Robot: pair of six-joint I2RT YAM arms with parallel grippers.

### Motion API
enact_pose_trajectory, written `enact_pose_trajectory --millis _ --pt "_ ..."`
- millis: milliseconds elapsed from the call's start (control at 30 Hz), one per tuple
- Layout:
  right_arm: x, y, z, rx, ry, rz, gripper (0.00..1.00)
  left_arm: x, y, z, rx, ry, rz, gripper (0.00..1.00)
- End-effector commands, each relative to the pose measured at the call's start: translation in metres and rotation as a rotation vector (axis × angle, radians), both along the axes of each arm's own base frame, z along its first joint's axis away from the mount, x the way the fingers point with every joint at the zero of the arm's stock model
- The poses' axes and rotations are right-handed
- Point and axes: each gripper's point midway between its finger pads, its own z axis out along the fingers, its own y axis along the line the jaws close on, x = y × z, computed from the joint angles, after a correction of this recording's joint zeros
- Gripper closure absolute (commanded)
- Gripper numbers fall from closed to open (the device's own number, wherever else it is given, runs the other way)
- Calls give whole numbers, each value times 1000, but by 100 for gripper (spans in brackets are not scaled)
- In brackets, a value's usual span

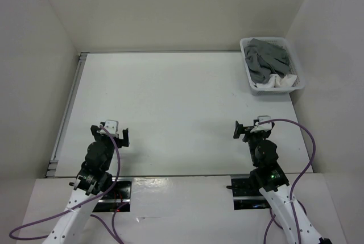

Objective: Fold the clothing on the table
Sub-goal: Grab the skirt from the pile

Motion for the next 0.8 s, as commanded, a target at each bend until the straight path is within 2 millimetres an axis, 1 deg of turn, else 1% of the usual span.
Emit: enact_pose_trajectory --millis 0,233,267,333,367,400,433,467,500,533,567,600,633,667,700,733,767 --pt "1 -2 0 30 -50 -13 1 2 0 15 -45 -108 10 0" --pt "1 -2 0 30 -50 -13 1 2 0 15 -45 -108 10 0" --pt "1 1 0 31 -50 1 1 2 0 15 -45 -108 10 0" --pt "-1 9 13 -62 -78 76 1 2 0 15 -45 -108 10 0" --pt "-5 23 25 -139 -102 182 1 2 0 15 -45 -108 10 0" --pt "-6 26 31 -136 -117 198 1 2 0 15 -45 -108 10 0" --pt "-7 24 40 -102 -136 179 1 2 0 15 -45 -108 10 0" --pt "-7 12 63 -57 -194 107 1 2 0 15 -45 -108 10 0" --pt "-8 8 75 -44 -229 84 1 2 0 15 -45 -108 10 0" --pt "-9 3 87 -53 -263 62 1 2 0 15 -45 -108 10 0" --pt "-14 -3 109 -84 -319 38 1 2 0 15 -45 -108 10 0" --pt "-18 -11 128 -80 -374 -5 1 2 0 15 -45 -108 10 0" --pt "-23 -16 143 -81 -413 -23 1 2 0 15 -45 -108 10 0" --pt "-32 -21 171 -101 -472 -39 1 2 0 15 -45 -108 10 0" --pt "-37 -24 186 -113 -494 -46 1 2 0 15 -45 -108 10 0" --pt "-54 -31 226 -95 -564 -60 1 2 0 15 -45 -108 10 0" --pt "-45 -27 234 -101 -517 -49 1 2 0 15 -45 -108 10 0"
